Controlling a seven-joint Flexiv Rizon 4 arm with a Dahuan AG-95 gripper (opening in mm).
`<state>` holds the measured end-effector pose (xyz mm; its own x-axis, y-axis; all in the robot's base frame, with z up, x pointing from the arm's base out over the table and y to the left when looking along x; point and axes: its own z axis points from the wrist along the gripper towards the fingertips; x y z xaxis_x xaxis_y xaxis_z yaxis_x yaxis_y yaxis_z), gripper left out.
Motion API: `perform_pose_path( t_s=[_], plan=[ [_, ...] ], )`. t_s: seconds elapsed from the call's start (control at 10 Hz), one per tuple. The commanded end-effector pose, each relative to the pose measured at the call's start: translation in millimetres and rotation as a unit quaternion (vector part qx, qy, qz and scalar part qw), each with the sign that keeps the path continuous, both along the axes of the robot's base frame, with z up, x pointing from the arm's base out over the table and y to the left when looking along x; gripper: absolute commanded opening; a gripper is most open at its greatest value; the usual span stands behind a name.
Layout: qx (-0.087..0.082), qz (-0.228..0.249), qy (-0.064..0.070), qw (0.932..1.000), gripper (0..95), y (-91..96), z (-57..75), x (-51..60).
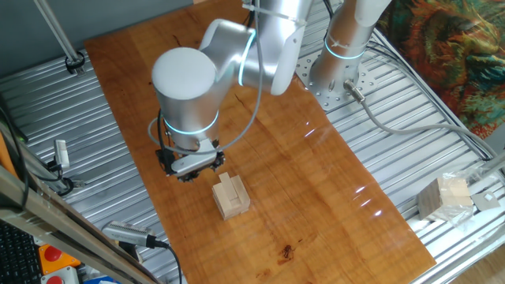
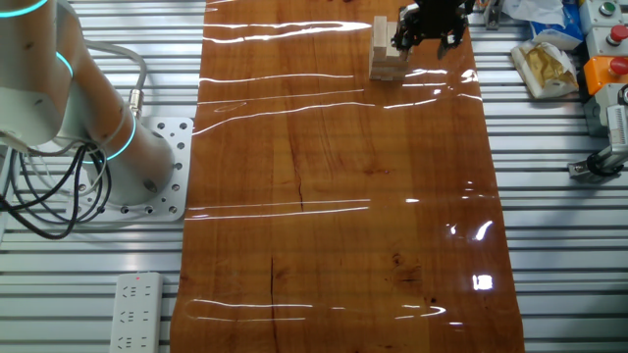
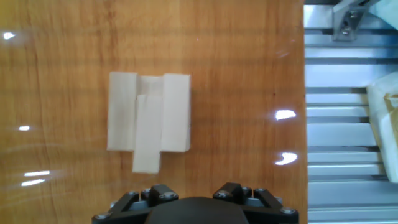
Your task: Play Jenga
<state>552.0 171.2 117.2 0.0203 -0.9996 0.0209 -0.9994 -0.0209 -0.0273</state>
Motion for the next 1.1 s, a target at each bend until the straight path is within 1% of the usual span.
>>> perform_pose_path(
  t_s=[0.1,0.2,0.4,0.5,0.6,0.7,0.8,1.1],
  plan=[
    [0.001,-0.002,-0.001,1.0000,57.0,-5.3,-4.2,-7.5],
    [0.003,-0.006,-0.001,1.0000,57.0,-8.0,-10.2,-19.8],
    [0.004,-0.016,-0.002,0.9999,57.0,-7.7,-16.3,-35.9],
    [0.004,-0.018,-0.002,0.9998,57.0,-5.2,-17.0,-35.9],
    [0.004,-0.023,-0.003,0.9997,57.0,2.4,-19.5,-35.7],
    [0.003,-0.025,-0.003,0.9997,57.0,6.0,-21.0,-35.7],
    [0.002,-0.023,-0.004,0.9997,57.0,16.6,-25.1,-35.7],
    [0.002,-0.019,-0.007,0.9998,57.0,24.3,-28.1,-35.9]
  ],
)
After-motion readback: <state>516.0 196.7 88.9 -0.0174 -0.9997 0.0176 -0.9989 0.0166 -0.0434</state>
